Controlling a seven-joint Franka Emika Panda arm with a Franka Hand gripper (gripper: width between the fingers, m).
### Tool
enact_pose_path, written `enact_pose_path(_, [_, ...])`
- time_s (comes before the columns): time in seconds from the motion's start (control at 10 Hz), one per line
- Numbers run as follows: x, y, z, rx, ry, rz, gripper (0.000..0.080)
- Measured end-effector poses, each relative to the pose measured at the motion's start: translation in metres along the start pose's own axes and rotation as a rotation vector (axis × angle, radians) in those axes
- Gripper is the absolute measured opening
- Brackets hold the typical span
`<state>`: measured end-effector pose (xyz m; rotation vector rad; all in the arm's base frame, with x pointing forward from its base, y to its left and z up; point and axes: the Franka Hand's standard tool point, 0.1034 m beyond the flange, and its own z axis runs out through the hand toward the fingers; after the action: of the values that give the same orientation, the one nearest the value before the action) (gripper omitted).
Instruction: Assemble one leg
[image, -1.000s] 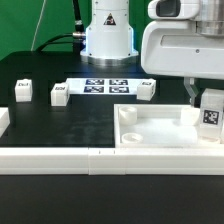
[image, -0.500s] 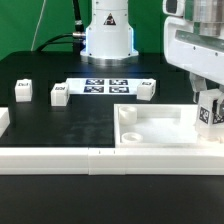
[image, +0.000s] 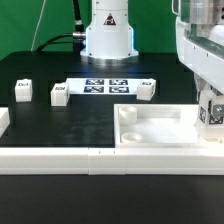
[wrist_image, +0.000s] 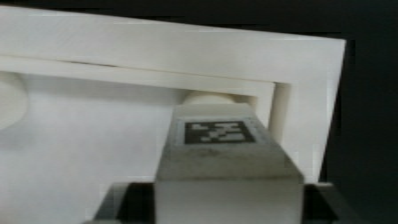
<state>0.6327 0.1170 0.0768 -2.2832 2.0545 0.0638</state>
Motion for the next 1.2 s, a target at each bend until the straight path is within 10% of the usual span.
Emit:
enact_pose_path(0.1, [-0.0003,0.0,0.0,0.0,0.0,-0.044,0.0532])
enact_pose_path(0.4, [-0.0043,0.0003,0.0004,-0.001,-0.002,-0.262,0.0638])
enact_pose_path(1.2, [-0.0063,-0.0013,0.0002,-0.018,0.03,-1.126,0.0649])
